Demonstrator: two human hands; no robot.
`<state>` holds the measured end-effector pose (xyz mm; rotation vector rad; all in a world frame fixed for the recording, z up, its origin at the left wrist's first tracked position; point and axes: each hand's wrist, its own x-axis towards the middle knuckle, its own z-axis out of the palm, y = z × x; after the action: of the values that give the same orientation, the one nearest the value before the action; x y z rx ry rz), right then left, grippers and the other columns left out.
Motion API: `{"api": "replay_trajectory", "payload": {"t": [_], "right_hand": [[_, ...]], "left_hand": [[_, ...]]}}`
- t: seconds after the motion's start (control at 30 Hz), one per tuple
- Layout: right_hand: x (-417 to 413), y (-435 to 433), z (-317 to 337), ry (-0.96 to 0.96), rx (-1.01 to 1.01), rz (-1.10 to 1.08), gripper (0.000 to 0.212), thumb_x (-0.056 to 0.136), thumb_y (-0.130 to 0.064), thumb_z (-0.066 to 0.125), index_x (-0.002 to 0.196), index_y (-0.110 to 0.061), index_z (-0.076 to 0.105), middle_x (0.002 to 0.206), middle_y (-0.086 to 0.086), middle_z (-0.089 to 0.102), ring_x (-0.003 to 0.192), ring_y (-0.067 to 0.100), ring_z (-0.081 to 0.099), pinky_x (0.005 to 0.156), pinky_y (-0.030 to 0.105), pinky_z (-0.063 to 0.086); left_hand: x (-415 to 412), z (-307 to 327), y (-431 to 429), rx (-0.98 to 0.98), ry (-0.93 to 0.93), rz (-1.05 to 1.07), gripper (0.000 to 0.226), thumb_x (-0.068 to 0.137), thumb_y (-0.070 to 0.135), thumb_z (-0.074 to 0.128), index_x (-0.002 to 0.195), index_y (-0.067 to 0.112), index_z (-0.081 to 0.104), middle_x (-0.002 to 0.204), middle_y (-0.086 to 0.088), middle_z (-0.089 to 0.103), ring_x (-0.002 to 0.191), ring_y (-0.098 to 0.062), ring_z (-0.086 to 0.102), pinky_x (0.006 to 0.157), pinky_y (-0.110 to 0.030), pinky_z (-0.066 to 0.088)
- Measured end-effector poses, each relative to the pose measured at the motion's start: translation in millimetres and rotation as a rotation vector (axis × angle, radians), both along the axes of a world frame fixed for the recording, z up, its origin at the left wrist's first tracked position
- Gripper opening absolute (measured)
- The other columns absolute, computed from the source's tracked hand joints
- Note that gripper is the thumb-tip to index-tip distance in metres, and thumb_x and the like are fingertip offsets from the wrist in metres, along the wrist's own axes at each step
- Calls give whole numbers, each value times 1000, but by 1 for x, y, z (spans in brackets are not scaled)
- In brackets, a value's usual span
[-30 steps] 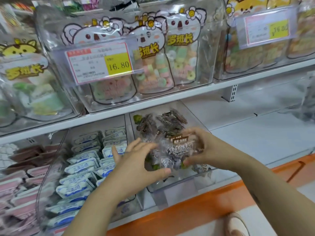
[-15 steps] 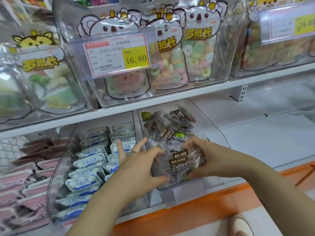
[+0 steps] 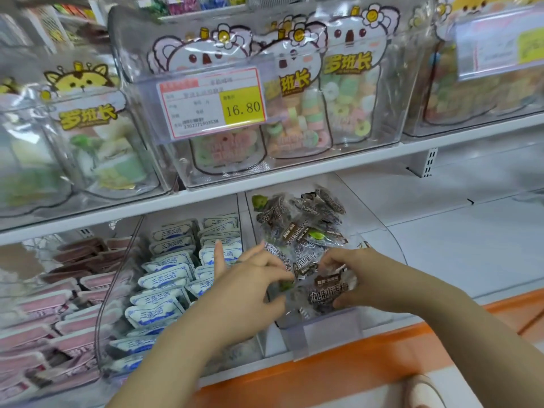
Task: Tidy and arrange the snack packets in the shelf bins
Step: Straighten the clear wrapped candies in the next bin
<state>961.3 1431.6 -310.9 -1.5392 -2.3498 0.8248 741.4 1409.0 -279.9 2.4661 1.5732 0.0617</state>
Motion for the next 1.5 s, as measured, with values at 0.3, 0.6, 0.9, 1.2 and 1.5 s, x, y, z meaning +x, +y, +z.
{"api": "replay_trajectory", "payload": {"t": [0.3, 0.6, 0.9, 1.2, 1.5], "right_hand": [[4, -6, 6, 41, -149, 72, 37, 85, -56, 55, 119, -42, 56, 121, -16, 58, 106, 4, 56, 95, 31, 46], [5, -3, 0, 73, -116, 72, 25, 94, -47, 45, 111, -36, 60, 89, -26, 55, 81, -8, 50, 72, 17, 39], [-2, -4, 6, 56, -154, 73, 34, 98, -42, 41, 128, -34, 54, 126, -14, 58, 112, 6, 53, 98, 27, 42], [-3, -7, 9, 60, -155, 68, 35, 94, -49, 44, 122, -33, 57, 118, -15, 59, 106, 4, 54, 92, 25, 44], [0, -11, 8, 64, -202, 76, 30, 95, -47, 44, 124, -44, 53, 123, -20, 56, 109, 1, 52, 96, 25, 43]], "left_hand": [[43, 13, 69, -32, 385, -283, 41, 87, 22, 65, 126, 35, 56, 125, 10, 60, 114, -13, 55, 108, -41, 34], [38, 8, 95, -13, 280, -114, 17, 93, 19, 54, 104, 24, 65, 103, 4, 66, 89, -13, 60, 81, -31, 49], [8, 24, 62, 212, -184, -26, 15, 91, 21, 59, 101, 26, 69, 105, 12, 67, 94, -7, 62, 86, -30, 49], [5, 9, 29, 435, -493, 71, 12, 90, 22, 60, 99, 26, 66, 87, 19, 62, 80, 4, 56, 72, -16, 47], [3, 10, 41, 333, -135, 53, 15, 96, 36, 48, 105, 29, 57, 75, 14, 63, 66, -6, 57, 66, -29, 50]]}}
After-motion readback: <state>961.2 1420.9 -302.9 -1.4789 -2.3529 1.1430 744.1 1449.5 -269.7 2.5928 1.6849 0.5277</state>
